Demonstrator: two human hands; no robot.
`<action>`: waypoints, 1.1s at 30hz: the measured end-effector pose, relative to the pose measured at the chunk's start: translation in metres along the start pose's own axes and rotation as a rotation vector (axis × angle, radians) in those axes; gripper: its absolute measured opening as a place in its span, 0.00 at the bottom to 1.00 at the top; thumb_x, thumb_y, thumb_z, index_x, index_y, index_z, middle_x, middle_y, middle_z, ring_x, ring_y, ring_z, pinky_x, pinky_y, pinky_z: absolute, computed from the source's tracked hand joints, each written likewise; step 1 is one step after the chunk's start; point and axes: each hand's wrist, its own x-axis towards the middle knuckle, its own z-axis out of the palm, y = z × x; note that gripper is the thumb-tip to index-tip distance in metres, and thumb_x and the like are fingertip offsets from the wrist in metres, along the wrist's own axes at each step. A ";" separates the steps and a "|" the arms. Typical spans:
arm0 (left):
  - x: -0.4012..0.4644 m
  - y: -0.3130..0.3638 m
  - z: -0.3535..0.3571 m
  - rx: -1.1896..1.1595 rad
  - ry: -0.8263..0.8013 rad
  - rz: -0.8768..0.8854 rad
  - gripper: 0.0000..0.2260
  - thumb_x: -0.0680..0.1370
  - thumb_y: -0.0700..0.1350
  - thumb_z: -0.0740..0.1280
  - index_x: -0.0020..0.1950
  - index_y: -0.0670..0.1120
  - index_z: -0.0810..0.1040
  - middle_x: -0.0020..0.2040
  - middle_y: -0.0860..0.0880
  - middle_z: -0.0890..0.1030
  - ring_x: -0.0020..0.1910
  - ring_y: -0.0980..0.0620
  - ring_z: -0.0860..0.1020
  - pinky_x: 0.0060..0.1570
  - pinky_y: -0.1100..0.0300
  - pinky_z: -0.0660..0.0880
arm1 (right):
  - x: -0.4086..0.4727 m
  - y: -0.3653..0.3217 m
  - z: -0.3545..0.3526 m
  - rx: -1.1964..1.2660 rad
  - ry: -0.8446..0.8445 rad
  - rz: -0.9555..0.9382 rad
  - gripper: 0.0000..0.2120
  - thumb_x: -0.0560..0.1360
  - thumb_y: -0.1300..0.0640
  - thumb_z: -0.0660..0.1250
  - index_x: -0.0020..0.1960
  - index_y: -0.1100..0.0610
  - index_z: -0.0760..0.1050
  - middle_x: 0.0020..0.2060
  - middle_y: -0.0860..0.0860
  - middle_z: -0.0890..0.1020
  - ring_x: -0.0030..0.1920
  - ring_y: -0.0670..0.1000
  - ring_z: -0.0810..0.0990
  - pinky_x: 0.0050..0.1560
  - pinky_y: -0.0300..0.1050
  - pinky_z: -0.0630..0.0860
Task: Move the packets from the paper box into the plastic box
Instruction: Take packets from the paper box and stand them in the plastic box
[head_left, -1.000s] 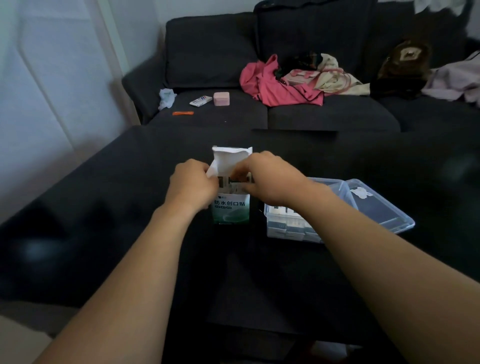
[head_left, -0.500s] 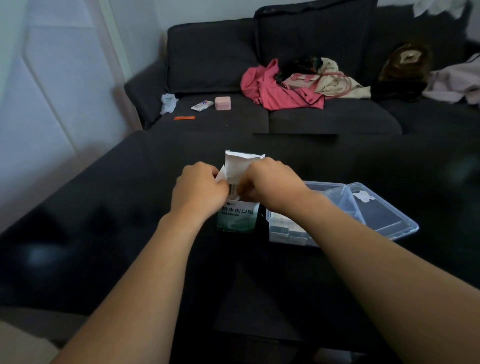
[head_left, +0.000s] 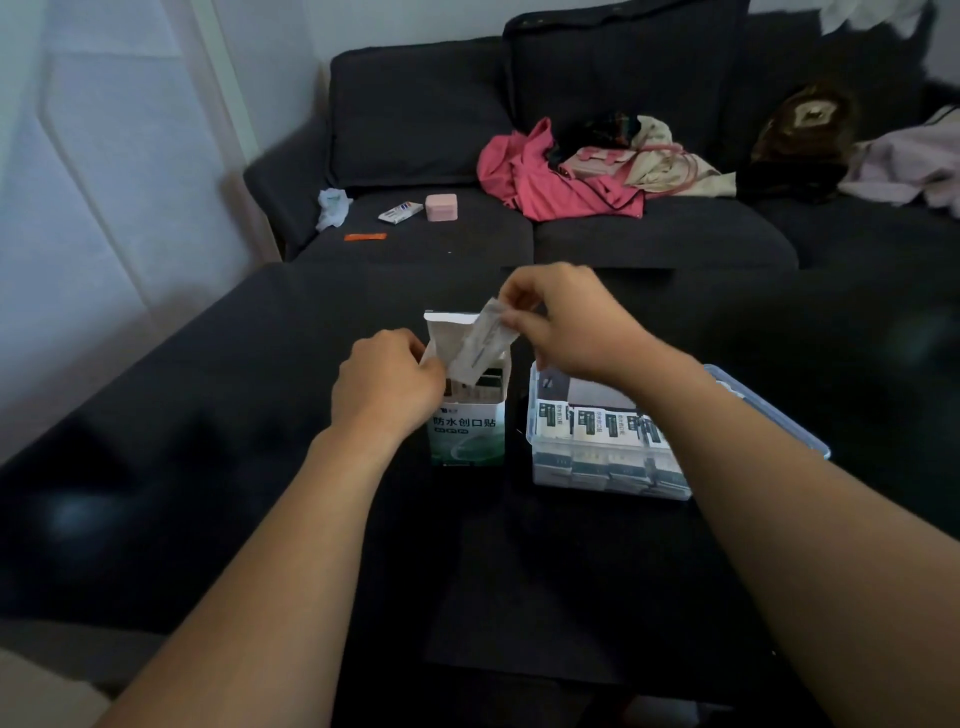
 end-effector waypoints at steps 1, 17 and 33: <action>0.000 0.000 0.001 -0.015 0.026 0.001 0.06 0.79 0.50 0.66 0.49 0.50 0.80 0.45 0.49 0.82 0.42 0.47 0.79 0.40 0.55 0.72 | 0.000 0.000 -0.007 0.060 0.005 0.027 0.02 0.80 0.58 0.68 0.48 0.54 0.78 0.44 0.50 0.84 0.29 0.41 0.80 0.33 0.38 0.78; -0.025 0.046 0.007 -0.773 -0.193 0.108 0.09 0.82 0.50 0.66 0.52 0.45 0.82 0.41 0.46 0.83 0.36 0.46 0.82 0.27 0.57 0.76 | -0.012 0.018 -0.047 0.705 -0.277 0.289 0.03 0.78 0.67 0.68 0.48 0.64 0.80 0.28 0.50 0.80 0.28 0.45 0.76 0.27 0.34 0.74; -0.034 0.061 0.006 -1.592 -0.911 -0.615 0.15 0.83 0.45 0.56 0.41 0.43 0.75 0.26 0.51 0.69 0.18 0.59 0.70 0.14 0.71 0.63 | -0.018 0.023 -0.049 0.515 -0.506 0.073 0.14 0.75 0.62 0.73 0.61 0.56 0.83 0.52 0.56 0.86 0.49 0.54 0.85 0.57 0.48 0.80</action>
